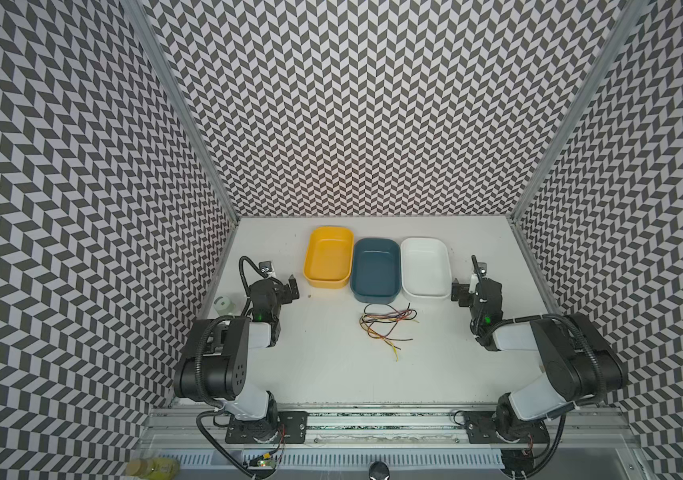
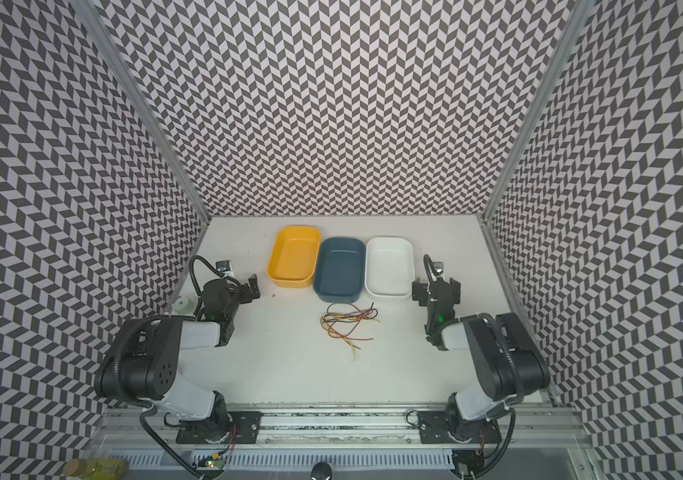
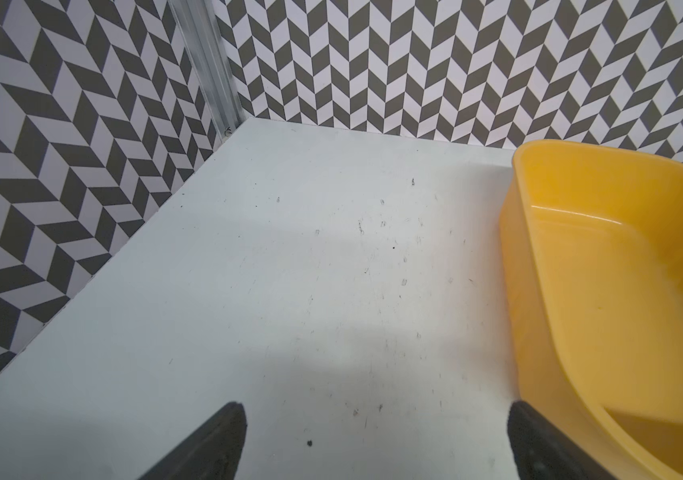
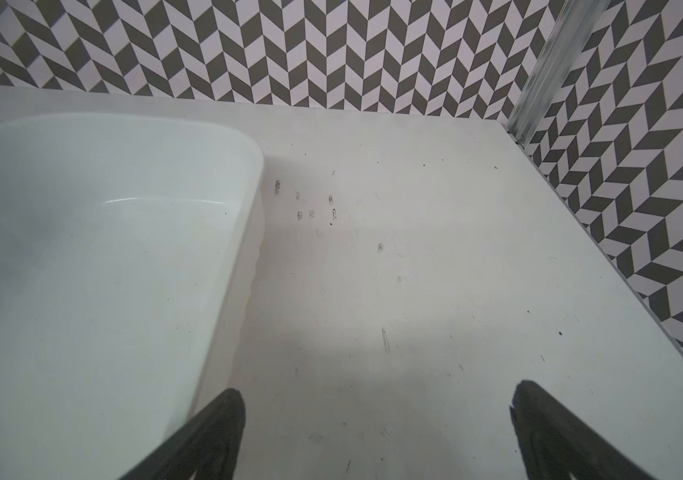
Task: Untangle the cables
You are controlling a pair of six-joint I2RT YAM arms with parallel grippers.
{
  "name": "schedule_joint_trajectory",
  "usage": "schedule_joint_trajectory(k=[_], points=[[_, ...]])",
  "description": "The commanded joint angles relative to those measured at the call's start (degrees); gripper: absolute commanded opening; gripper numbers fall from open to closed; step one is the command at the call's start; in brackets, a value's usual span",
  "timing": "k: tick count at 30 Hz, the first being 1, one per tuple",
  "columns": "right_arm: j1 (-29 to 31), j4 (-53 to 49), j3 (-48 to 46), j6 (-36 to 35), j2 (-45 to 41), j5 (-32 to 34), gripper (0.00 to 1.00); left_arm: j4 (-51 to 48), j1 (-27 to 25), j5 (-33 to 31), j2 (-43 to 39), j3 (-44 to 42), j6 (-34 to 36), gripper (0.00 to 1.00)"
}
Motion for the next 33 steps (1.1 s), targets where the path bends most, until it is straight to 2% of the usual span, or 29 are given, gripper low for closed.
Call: schedule_joint_trajectory(k=[1,5,26,29,31,32,33], points=[[-0.78,2.12,-0.12,0.09,0.27,-1.22,1.0,-0.39,0.19,0.06,0.09,1.04,0.31,1.0],[-1.75,1.37,0.02,0.61,0.02,-3.3,1.0,-0.4,0.13,0.1,0.12,1.04,0.31,1.0],[-1.95,1.42,0.05,0.55,0.08,-3.92,1.0,-0.4,0.17,0.19,0.14,1.08,0.31,1.0],[-2.32,1.53,-0.14,0.2,-0.07,-5.66,1.0,0.76,0.24,0.37,-0.4,0.5,0.5,1.0],[-2.75,0.98,-0.19,-0.68,-0.6,-8.5,1.0,-2.11,0.06,0.59,-3.82,0.41,0.61,1.0],[-2.62,1.07,-0.52,-1.76,-1.21,-10.42,1.0,-7.03,-0.14,-0.01,-6.7,1.4,0.25,1.0],[-1.91,1.38,-1.11,-2.43,-2.25,-9.38,1.0,-11.23,-0.15,0.42,-9.26,2.54,0.31,1.0]])
